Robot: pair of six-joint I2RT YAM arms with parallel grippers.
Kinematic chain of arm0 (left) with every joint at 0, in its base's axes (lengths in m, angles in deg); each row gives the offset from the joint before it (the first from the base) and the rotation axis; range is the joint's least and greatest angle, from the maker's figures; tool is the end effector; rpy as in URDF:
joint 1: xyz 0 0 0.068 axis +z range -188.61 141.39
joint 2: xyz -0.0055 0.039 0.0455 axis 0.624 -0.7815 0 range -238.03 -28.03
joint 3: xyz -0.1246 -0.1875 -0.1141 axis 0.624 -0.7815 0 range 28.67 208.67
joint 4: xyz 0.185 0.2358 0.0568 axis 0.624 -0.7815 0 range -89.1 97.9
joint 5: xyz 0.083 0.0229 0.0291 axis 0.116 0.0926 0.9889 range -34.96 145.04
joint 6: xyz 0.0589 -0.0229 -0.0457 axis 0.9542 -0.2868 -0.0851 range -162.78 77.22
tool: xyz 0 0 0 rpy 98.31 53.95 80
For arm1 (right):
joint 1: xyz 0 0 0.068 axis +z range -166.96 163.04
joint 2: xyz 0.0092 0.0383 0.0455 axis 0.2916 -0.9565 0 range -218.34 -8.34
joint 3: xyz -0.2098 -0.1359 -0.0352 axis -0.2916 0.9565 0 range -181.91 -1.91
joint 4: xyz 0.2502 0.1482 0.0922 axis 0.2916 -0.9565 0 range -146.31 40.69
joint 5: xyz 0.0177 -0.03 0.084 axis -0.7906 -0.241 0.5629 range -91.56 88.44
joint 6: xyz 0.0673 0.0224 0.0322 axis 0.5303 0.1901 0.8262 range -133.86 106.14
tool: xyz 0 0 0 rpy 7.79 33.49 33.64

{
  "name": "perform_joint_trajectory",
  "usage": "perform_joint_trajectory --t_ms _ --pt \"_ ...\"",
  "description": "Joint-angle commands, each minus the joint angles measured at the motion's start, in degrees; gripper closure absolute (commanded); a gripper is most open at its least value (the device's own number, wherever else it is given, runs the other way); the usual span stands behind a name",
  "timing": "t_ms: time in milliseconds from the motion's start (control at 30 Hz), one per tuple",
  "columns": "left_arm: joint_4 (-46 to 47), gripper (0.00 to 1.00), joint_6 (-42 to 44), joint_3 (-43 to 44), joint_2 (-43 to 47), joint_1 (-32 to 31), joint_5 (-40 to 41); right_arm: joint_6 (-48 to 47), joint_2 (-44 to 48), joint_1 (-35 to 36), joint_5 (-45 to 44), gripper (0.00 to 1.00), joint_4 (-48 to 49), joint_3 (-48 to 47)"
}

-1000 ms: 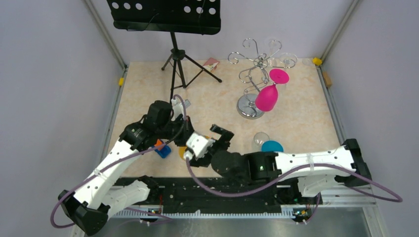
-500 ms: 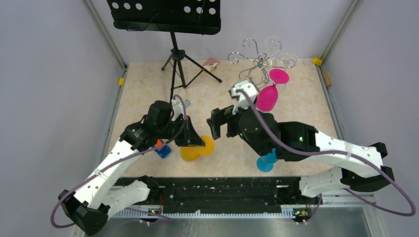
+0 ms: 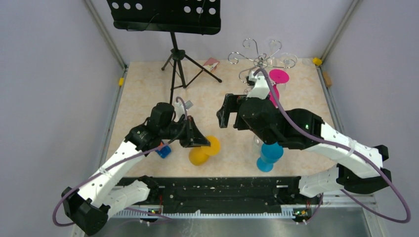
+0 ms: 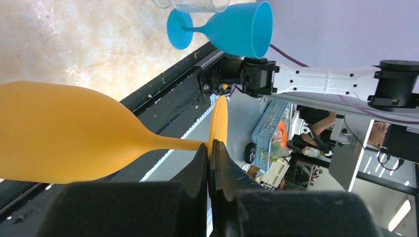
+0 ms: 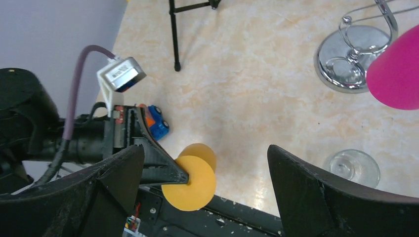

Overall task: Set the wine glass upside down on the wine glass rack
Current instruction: Turn the wine glass upside down at the wine rack.

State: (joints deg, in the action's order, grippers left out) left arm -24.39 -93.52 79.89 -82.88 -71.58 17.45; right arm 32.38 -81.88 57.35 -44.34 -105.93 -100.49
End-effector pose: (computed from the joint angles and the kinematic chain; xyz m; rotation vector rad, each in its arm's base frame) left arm 0.2104 -0.1849 0.2793 0.0420 2.4874 -1.4562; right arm 0.1230 0.2710 0.4597 -0.0588 2.0095 0.5721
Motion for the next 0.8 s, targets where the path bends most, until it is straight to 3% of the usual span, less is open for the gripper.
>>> perform_joint_trajectory --t_ms 0,300,767 --pt "6.29 1.0 -3.05 0.88 0.97 0.42 -1.6 5.0 0.16 -2.87 2.32 0.03 -6.17 -3.12" --pt "5.57 1.0 -4.12 2.76 0.45 0.46 -0.9 9.11 5.32 -3.11 3.43 0.03 -4.89 6.03" --pt "10.03 1.0 -9.57 4.41 -2.68 0.26 -1.65 9.31 11.22 -3.09 3.15 0.03 -3.61 8.88"
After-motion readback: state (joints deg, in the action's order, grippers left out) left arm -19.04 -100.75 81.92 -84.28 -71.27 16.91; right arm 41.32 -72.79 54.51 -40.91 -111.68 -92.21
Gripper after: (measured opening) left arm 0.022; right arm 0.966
